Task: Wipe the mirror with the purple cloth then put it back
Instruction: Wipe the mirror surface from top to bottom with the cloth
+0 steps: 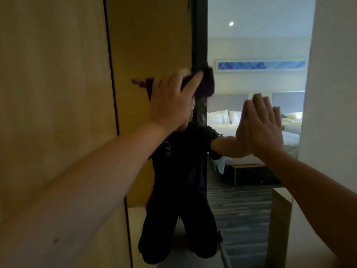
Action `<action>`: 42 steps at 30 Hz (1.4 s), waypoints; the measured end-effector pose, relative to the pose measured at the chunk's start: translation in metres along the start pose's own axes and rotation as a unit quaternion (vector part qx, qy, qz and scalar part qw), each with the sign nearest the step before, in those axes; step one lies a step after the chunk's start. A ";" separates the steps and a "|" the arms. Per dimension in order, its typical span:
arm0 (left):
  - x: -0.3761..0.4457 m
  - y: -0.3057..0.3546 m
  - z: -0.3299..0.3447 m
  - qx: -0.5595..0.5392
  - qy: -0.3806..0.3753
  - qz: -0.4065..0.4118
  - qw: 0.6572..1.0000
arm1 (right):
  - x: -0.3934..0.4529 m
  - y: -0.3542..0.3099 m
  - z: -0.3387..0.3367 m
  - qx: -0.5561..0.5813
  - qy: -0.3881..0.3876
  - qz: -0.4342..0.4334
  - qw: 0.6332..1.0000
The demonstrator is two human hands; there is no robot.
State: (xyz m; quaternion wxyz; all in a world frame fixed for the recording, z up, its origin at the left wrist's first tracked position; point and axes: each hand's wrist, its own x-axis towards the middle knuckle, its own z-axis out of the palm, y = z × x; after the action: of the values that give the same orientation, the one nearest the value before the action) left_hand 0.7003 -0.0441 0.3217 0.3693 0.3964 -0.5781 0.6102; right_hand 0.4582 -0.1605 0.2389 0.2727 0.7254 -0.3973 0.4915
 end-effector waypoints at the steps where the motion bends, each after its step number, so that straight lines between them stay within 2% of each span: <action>1: 0.033 0.000 0.006 0.010 0.003 -0.008 1.000 | 0.000 0.002 0.004 0.007 0.009 -0.007 1.000; 3: 0.065 0.007 0.018 0.012 -0.025 -0.020 0.999 | -0.001 0.005 0.010 0.018 0.043 -0.014 0.999; 6: 0.038 0.029 0.038 0.025 -0.069 0.021 0.997 | -0.003 0.009 0.020 0.024 0.083 -0.024 0.996; 9: -0.034 0.057 0.045 -0.001 -0.079 0.061 0.995 | -0.003 0.008 0.022 0.028 0.112 -0.032 0.993; 13: -0.164 0.111 0.032 -0.029 -0.116 0.116 0.986 | -0.004 0.006 0.020 0.029 0.101 -0.032 0.994; 16: -0.238 0.140 0.026 -0.062 -0.158 0.122 0.978 | -0.005 0.003 0.023 0.019 0.111 -0.016 0.994; 22: -0.235 0.138 0.015 -0.084 -0.170 0.117 0.975 | -0.004 0.007 0.028 0.012 0.115 -0.019 0.993; 28: -0.231 0.140 0.012 -0.081 -0.196 0.105 0.972 | -0.008 0.015 0.013 0.028 0.018 -0.032 0.999; 31: -0.215 0.147 0.007 -0.106 -0.203 0.061 0.972 | -0.025 0.038 0.001 0.047 -0.002 -0.034 0.998; 35: -0.116 0.138 0.010 -0.099 -0.097 -0.031 0.990 | -0.042 0.074 -0.024 0.010 -0.025 -0.005 1.000; 39: 0.028 0.119 0.024 -0.022 -0.019 -0.014 0.999 | -0.041 0.089 -0.024 -0.026 -0.130 -0.034 0.991; 42: 0.107 0.108 0.040 0.040 -0.039 -0.011 0.998 | -0.042 0.100 -0.006 -0.028 -0.102 -0.044 0.993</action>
State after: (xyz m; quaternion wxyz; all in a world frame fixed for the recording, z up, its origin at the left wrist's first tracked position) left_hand 0.5600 -0.0914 0.3751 0.3368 0.4410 -0.5625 0.6129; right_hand 0.3625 -0.1958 0.2027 0.2726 0.7806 -0.4045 0.3908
